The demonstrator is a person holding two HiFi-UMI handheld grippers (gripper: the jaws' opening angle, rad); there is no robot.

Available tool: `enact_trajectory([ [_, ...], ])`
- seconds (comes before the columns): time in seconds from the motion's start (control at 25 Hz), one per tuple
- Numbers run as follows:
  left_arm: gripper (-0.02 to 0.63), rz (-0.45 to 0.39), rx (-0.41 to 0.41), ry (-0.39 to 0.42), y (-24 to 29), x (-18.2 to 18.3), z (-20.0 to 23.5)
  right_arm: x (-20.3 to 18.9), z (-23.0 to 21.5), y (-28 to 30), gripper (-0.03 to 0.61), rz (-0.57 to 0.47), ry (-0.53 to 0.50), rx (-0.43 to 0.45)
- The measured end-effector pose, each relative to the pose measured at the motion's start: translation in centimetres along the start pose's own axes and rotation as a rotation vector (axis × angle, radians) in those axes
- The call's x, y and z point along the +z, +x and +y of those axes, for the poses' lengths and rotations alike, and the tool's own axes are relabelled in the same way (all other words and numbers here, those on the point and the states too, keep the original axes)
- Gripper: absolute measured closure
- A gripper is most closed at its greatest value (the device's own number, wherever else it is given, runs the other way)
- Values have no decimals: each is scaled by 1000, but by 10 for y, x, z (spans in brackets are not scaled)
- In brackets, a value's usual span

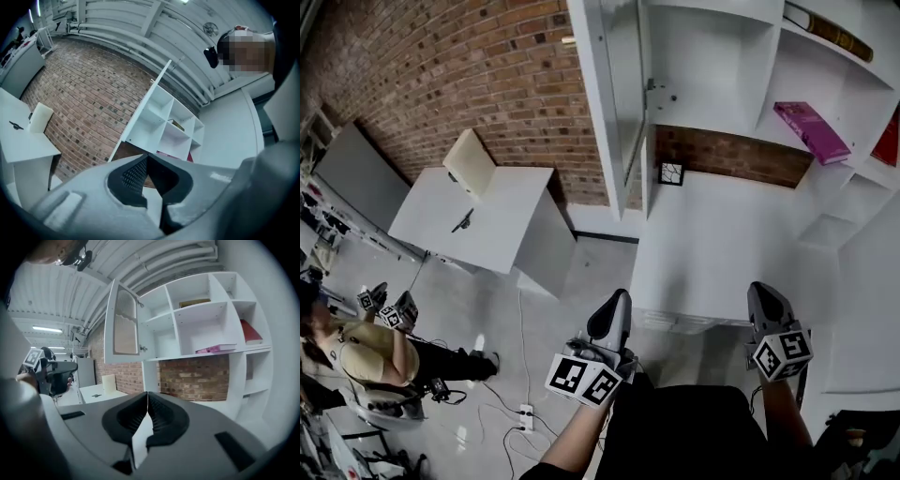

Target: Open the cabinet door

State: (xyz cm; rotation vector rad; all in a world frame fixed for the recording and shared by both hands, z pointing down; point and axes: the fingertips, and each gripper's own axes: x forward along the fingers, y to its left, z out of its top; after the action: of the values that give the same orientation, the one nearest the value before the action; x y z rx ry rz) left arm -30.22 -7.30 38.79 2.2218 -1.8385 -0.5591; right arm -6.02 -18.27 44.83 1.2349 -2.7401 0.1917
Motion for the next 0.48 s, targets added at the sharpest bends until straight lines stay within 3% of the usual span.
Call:
enact_trajectory([
  [0.24,594,32,-7,7,14,-75,-94,-6,-71,-91,574,-41,16,-67],
  [0.48,594,183,-11,53,27,-174,-209,-22,-146,-196,574,-54,-33,-61],
])
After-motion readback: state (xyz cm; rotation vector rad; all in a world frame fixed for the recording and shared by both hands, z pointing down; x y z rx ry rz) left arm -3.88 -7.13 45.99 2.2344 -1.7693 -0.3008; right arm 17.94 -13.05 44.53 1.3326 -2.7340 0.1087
